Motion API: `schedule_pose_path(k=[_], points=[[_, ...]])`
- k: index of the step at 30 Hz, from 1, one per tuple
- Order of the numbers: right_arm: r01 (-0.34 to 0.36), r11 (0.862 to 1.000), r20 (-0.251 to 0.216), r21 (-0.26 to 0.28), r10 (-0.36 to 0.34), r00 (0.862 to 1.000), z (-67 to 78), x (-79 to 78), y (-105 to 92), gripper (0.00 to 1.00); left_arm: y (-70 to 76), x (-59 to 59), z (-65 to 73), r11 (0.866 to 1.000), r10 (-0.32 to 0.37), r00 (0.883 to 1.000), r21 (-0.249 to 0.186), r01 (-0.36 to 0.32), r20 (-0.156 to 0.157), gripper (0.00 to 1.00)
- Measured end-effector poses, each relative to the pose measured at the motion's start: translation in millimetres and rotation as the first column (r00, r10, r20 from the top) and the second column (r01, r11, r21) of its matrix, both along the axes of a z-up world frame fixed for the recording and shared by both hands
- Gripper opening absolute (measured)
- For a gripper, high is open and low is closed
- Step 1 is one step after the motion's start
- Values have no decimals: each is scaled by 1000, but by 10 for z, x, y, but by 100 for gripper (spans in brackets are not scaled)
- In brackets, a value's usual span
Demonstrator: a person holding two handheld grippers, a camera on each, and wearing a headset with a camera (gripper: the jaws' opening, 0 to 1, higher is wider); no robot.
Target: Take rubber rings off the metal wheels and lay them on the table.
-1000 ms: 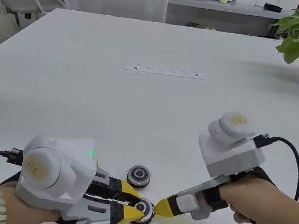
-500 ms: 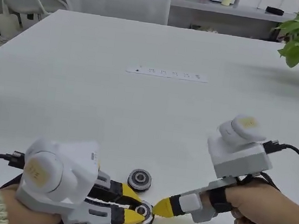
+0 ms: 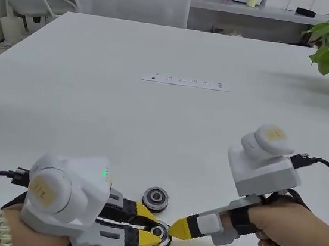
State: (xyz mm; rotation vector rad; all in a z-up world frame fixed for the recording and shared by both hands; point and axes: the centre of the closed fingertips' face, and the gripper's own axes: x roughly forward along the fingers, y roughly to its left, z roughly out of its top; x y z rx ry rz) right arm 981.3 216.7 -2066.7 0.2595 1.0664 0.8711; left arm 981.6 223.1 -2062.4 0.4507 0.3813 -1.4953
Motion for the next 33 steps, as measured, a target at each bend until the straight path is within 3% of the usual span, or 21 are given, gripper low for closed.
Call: schedule_pose_path(k=[13,21,23,24,27,33], points=[[-6,1000,8,6,6,1000,29,2,21,0,3,1,0,1000,5,1000,-2,-5,-2,8],[-21,999,17,47,20,1000,107,1,116,0,3,5,1,1000,5,1000,-3,-5,-3,8],[-7,995,23,102,5,1000,201,15,182,0,2,5,2,1000,5,1000,-3,-5,-2,8],[-6,995,28,101,3,1000,207,20,170,0,3,5,2,1000,6,1000,-4,-6,-3,8],[-15,1000,29,19,15,999,72,14,80,0,5,7,4,1000,8,1000,-7,-8,-5,8],[-17,1000,20,7,16,1000,41,0,60,0,4,7,10,1000,13,1000,-8,-13,-8,8]])
